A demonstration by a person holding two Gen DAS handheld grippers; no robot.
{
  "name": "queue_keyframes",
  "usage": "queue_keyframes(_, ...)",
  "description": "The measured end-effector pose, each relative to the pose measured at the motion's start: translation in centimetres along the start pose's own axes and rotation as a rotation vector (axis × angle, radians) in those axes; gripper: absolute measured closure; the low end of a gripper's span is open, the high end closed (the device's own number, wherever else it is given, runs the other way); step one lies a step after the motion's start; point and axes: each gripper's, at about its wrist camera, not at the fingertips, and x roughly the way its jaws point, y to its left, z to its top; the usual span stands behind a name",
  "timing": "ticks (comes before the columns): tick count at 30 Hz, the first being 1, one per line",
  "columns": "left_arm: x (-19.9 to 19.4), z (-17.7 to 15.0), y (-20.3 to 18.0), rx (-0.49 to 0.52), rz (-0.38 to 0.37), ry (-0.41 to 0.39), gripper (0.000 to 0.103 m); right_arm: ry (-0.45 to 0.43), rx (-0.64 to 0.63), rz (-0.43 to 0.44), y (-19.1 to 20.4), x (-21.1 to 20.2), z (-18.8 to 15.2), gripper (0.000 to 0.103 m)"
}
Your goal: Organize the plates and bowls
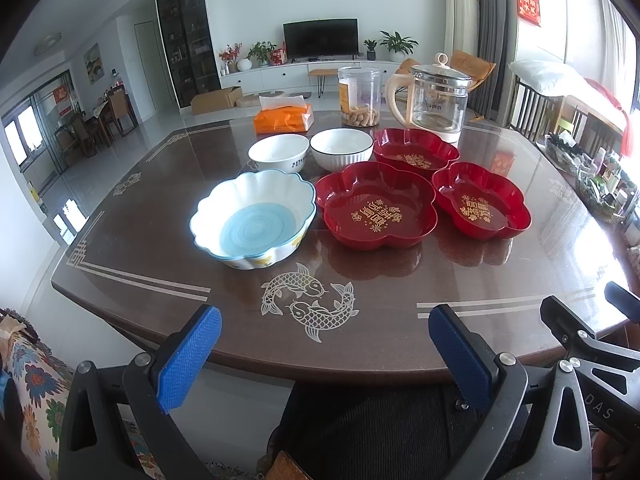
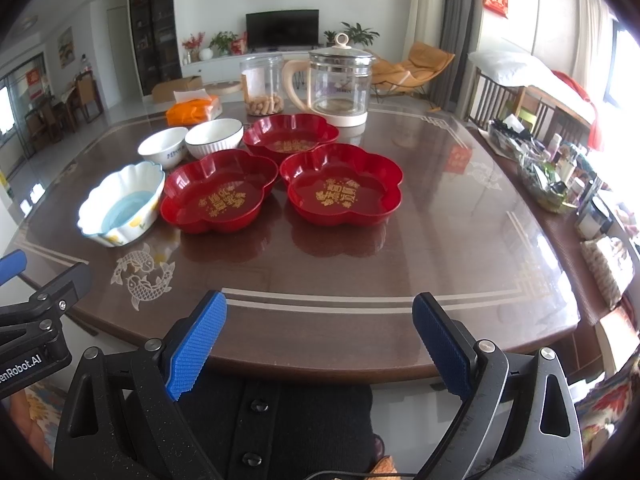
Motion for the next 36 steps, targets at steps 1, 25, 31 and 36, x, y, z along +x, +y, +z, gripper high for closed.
queue_keyframes(1,0.01,0.01,0.0,0.0,0.0,-0.001,0.0,0.0,0.002,0.0,0.0,0.0,0.03,0.007)
queue_keyframes(25,-0.21,-0.25,-0.03,0.001,-0.001,0.004,0.0,-0.006,0.002,-0.002,0.09,-0.3,-0.14,0.007)
queue_keyframes(31,-0.22,-0.27,-0.02,0.001,0.0,0.004,0.0,-0.003,0.0,-0.001,0.13,-0.42,-0.31,0.007)
queue_keyframes(36,-0.19,-0.36,0.03,-0.001,0.0,0.007,0.0,0.0,0.0,0.0,0.15,-0.45,-0.45,0.007)
